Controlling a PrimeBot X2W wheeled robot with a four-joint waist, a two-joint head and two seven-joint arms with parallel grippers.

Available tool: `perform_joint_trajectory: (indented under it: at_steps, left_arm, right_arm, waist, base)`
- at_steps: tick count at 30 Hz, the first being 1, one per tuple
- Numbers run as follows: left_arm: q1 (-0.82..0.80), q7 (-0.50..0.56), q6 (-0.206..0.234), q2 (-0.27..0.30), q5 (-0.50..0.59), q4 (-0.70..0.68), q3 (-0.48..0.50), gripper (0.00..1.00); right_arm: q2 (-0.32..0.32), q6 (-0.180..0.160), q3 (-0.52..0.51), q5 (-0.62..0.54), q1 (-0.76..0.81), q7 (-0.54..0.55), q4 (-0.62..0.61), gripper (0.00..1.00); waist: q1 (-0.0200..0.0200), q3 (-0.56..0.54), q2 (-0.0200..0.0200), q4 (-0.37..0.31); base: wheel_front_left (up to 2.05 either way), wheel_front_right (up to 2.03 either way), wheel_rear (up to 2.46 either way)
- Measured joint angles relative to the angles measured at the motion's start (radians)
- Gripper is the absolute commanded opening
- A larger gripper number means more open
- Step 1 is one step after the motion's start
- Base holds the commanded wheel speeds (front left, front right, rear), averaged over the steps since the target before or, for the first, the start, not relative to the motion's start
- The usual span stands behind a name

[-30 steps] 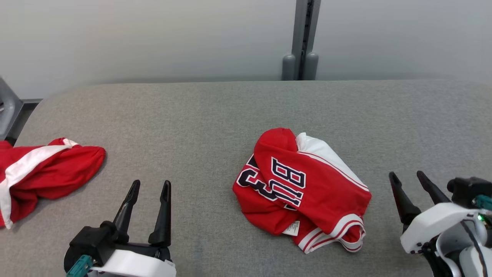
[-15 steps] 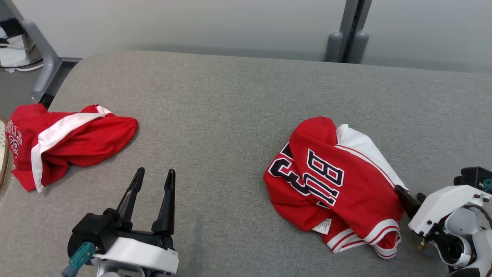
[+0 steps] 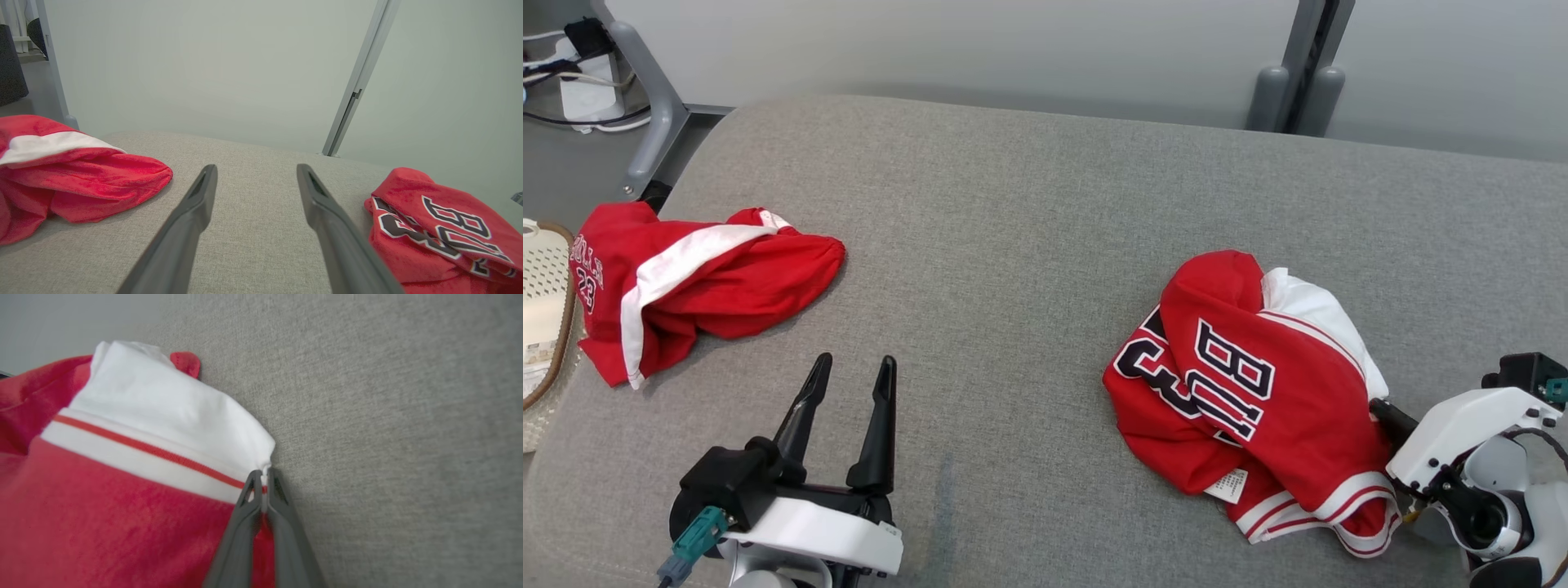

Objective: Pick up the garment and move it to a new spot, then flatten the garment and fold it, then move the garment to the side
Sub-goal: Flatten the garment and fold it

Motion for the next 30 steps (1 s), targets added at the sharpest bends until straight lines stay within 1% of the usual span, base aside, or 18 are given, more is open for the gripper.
perform_joint_trajectory:
  at_steps: [2, 8, 15, 21, 25, 27, 30]
  left_arm:
    - [0.0, -0.003, 0.0, 0.0, -0.001, 0.002, 0.002, 1.0]
    - [0.006, -0.004, -0.002, -0.008, -0.003, 0.007, 0.001, 1.0]
    - [0.008, -0.005, -0.003, -0.011, -0.004, 0.003, -0.002, 1.0]
    - [-0.006, -0.005, -0.009, -0.008, -0.004, -0.006, -0.007, 1.0]
    - [-0.034, -0.004, -0.017, 0.0, -0.004, -0.011, -0.008, 1.0]
    - [-0.053, -0.003, -0.026, 0.001, -0.003, -0.013, -0.012, 1.0]
    - [-0.087, -0.002, -0.035, -0.003, -0.001, -0.016, -0.021, 1.0]
  right_arm:
    - [-0.008, 0.0, 0.01, 0.004, 0.003, -0.019, -0.014, 0.0]
    - [-0.067, 0.0, 0.012, 0.0, 0.002, -0.081, -0.094, 0.0]
    - [-0.131, 0.0, 0.005, -0.026, 0.002, -0.083, -0.202, 0.0]
    - [-0.198, 0.0, -0.011, -0.069, -0.04, -0.067, -0.253, 0.0]
    - [-0.234, 0.0, -0.019, -0.068, -0.13, -0.093, -0.243, 0.0]
    - [-0.25, 0.0, -0.023, -0.065, -0.181, -0.106, -0.209, 0.0]
    - [-0.293, 0.0, -0.035, -0.085, -0.253, -0.143, -0.136, 0.0]
  waist:
    - [0.0, -0.009, 0.0, -0.006]
    - [0.0, -0.035, 0.0, -0.041]
    - [0.0, -0.048, 0.0, -0.095]
    - [0.0, -0.009, 0.0, -0.119]
    - [0.0, 0.039, 0.0, -0.124]
    - [0.0, 0.068, 0.0, -0.121]
    - [0.0, 0.11, 0.0, -0.108]
  base:
    - [0.0, 0.0, 0.0]
    - [0.0, 0.0, 0.0]
    - [0.0, 0.0, 0.0]
    - [0.0, 0.0, 0.0]
    - [0.0, 0.0, 0.0]
    - [0.0, 0.0, 0.0]
    - [0.0, 0.0, 0.0]
